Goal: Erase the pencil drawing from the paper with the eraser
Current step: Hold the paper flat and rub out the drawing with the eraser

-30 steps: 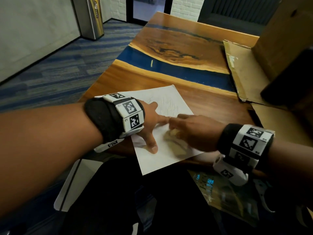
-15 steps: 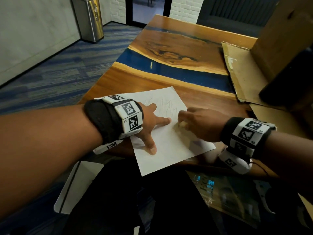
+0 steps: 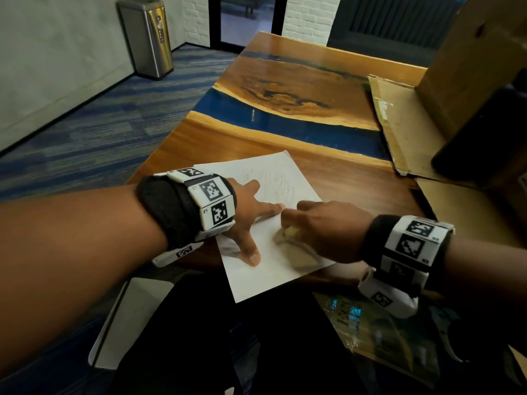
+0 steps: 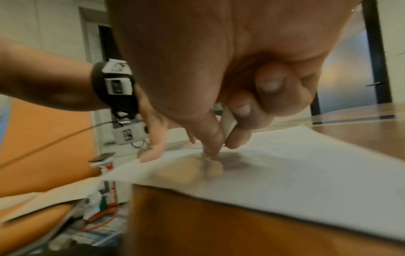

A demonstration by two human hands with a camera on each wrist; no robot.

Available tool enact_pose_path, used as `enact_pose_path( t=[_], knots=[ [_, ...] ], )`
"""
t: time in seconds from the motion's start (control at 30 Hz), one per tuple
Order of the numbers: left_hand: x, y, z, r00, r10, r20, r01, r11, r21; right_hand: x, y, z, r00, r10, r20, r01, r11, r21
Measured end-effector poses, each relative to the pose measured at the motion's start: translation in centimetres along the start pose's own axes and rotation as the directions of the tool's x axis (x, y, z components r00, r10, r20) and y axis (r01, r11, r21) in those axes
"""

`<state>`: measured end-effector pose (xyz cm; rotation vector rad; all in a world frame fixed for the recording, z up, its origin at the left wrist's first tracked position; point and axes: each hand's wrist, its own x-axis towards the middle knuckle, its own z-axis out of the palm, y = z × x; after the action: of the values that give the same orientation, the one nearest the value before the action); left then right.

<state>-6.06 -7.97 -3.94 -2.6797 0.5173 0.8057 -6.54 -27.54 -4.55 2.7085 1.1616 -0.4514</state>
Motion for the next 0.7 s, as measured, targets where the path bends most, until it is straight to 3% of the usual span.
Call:
enact_pose_path(
  t=[0.1, 0.27, 0.4, 0.47, 0.5, 0.53, 0.57, 0.6, 0.63, 0.67, 0.7],
  knots=[
    [-0.1, 0.0, -0.1, 1.000, 0.005, -0.006, -0.005, 1.000, 0.006, 0.8, 1.8, -0.6, 0.985, 0.155, -0.079, -0.159, 0.986, -0.052],
    [-0.4, -0.1, 0.2, 1.000, 0.015, 0.008, -0.015, 1.000, 0.006, -0.4, -0.6, -0.1, 0.999, 0.030, -0.033, -0.030, 0.999, -0.014],
    [-0.6, -0.1, 0.1, 1.000, 0.007, 0.012, -0.007, 1.000, -0.004, 0.3, 3.1, -0.4, 0.957, 0.289, -0.037, -0.289, 0.957, 0.014],
    [-0.8, -0.1, 0.2, 1.000, 0.009, 0.011, -0.008, 1.000, -0.020, 0.0, 4.0, -1.2, 0.906, 0.420, -0.048, -0.406, 0.897, 0.172],
    [-0.8, -0.2, 0.4, 1.000, 0.009, 0.008, -0.009, 1.000, -0.025, -0.3, 3.8, -1.7, 0.894, 0.444, -0.061, -0.406, 0.860, 0.309],
    [-0.8, -0.5, 0.6, 1.000, 0.012, 0.005, -0.012, 0.999, -0.034, -0.5, 3.3, -2.2, 0.890, 0.454, -0.053, -0.365, 0.776, 0.514],
    [-0.9, -0.7, 0.7, 1.000, 0.018, 0.003, -0.018, 0.999, -0.044, -0.8, 2.2, -2.5, 0.895, 0.446, -0.010, -0.286, 0.590, 0.755],
    [-0.9, -0.9, 0.9, 1.000, 0.024, 0.002, -0.024, 0.998, -0.054, -0.9, 0.9, -2.6, 0.912, 0.406, 0.056, -0.197, 0.316, 0.928],
    [-0.9, -0.9, 1.0, 0.999, 0.033, -0.002, -0.033, 0.998, -0.058, -1.0, -0.5, -2.2, 0.934, 0.336, 0.117, -0.141, 0.048, 0.989],
    [-1.0, -0.9, 1.2, 0.999, 0.041, -0.006, -0.041, 0.997, -0.058, -0.8, -1.7, -1.4, 0.956, 0.243, 0.163, -0.128, -0.154, 0.980],
    [-1.2, -0.9, 1.4, 0.999, 0.048, -0.011, -0.049, 0.997, -0.055, -0.6, -2.7, -0.3, 0.968, 0.162, 0.194, -0.145, -0.272, 0.951]
  ],
)
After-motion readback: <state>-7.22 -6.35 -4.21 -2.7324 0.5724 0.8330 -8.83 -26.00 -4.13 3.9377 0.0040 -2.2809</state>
